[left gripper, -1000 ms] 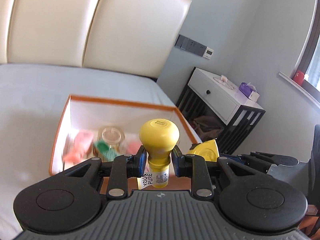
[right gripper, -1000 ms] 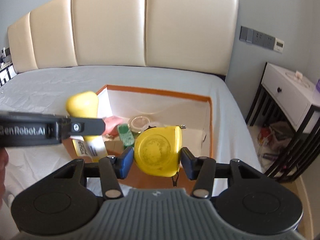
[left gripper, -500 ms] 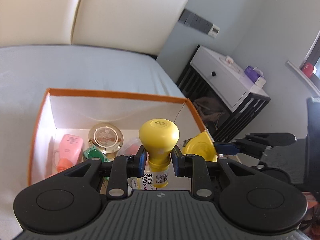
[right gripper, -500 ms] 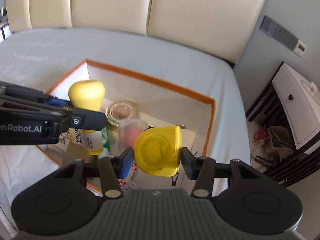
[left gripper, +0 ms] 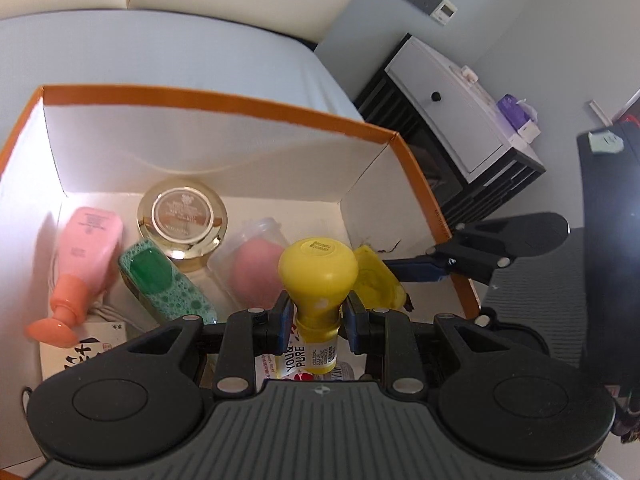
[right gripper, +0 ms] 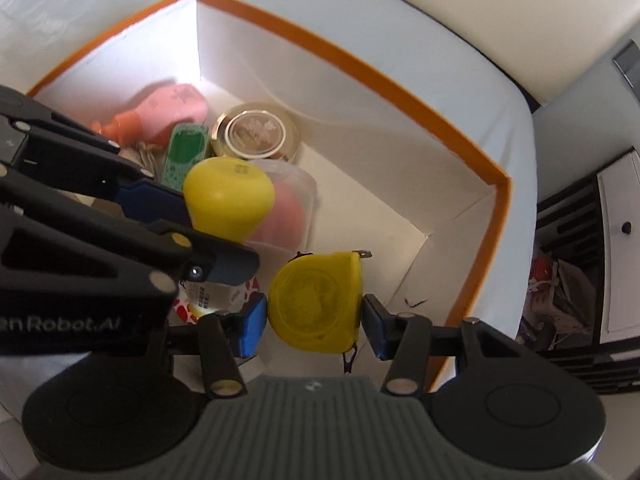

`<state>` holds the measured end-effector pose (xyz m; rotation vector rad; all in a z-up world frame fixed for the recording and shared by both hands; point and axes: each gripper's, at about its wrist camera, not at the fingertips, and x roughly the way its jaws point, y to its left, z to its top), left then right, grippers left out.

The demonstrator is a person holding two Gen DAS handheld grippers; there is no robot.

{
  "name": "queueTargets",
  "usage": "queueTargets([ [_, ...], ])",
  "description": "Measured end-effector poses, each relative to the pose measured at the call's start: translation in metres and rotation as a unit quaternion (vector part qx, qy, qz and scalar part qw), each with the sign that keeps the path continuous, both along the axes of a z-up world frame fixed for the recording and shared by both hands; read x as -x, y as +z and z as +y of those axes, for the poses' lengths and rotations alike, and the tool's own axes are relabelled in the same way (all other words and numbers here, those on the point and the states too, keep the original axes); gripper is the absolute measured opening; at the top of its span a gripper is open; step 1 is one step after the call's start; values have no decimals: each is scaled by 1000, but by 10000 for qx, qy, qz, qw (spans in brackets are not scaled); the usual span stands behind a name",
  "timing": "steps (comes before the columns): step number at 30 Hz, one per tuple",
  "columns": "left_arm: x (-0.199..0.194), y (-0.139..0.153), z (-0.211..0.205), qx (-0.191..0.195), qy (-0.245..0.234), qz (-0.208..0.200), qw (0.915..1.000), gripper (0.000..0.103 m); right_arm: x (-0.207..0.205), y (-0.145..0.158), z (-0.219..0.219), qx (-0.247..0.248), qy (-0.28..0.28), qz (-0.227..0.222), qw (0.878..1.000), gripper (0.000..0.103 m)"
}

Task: Organize rigid objects
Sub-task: 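Carry the tape measure with the right tool while the left tool carries the bottle into the box, then open the right tool to drop the tape measure while the left tool releases the bottle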

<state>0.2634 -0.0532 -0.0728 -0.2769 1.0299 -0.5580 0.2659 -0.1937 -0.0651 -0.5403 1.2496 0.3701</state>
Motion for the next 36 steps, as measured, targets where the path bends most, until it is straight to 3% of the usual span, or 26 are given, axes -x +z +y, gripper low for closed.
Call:
queueTargets([
  [6, -4, -8, -6, -67, -30, 190, 9998, 29, -7, -12, 6, 279, 362, 214, 9987, 51],
  [16, -6, -15, -10, -148, -2, 301, 9994, 29, -8, -13, 1, 221, 394, 291, 9986, 51],
  [22, -7, -14, -10, -157, 25, 280, 9995, 29, -7, -5, 3, 245, 510, 101, 9983, 54],
  [36, -5, -17, -12, -83, 34, 369, 9993, 29, 18, 31, -4, 358, 718, -841, 9932, 55],
])
